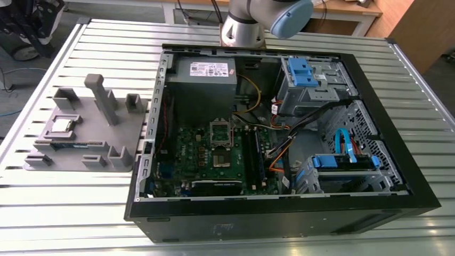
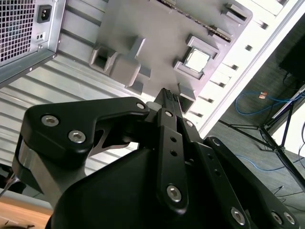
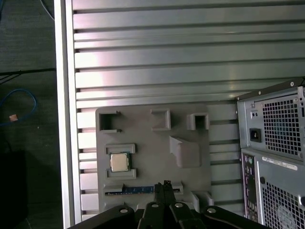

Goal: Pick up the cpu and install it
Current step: 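Reach for the cpu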

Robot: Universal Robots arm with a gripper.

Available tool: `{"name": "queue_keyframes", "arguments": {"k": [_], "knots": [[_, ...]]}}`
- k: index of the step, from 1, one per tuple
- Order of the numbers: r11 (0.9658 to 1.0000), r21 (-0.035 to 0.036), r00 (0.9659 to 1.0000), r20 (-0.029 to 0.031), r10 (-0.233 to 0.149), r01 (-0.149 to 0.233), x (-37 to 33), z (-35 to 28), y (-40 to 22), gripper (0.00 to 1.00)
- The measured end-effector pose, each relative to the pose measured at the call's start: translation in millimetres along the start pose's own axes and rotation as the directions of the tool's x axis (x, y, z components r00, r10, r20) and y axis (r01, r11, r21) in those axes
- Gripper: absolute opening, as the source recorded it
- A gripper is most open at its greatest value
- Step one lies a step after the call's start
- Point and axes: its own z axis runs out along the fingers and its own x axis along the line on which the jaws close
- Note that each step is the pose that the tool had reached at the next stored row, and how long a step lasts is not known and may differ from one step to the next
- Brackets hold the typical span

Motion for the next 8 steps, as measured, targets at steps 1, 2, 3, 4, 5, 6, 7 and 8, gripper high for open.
{"name": "queue_keyframes", "arguments": {"k": [1, 2, 3, 4, 5, 6, 7, 8], "knots": [[1.0000, 0.0000, 1.0000, -0.0001, 0.000, 0.000, 0.3, 0.7, -0.1, 0.11], [1.0000, 0.0002, 1.0000, -0.0002, 0.000, 0.000, 0.7, 1.4, -0.2, 0.11], [1.0000, 0.0001, 1.0000, -0.0001, 0.000, 0.000, 1.0, 2.2, -0.3, 0.11], [1.0000, 0.0001, 1.0000, -0.0001, 0.000, 0.000, 1.3, 2.9, -0.4, 0.11], [1.0000, 0.0001, 1.0000, -0.0002, 0.000, 0.000, 1.6, 3.7, -0.5, 0.11], [1.0000, 0.0001, 1.0000, -0.0002, 0.000, 0.000, 1.8, 4.5, -0.6, 0.11], [1.0000, 0.0001, 1.0000, -0.0002, 0.000, 0.000, 2.1, 5.2, -0.6, 0.11], [1.0000, 0.0001, 1.0000, -0.0002, 0.000, 0.000, 2.3, 6.0, -0.7, 0.11]]}}
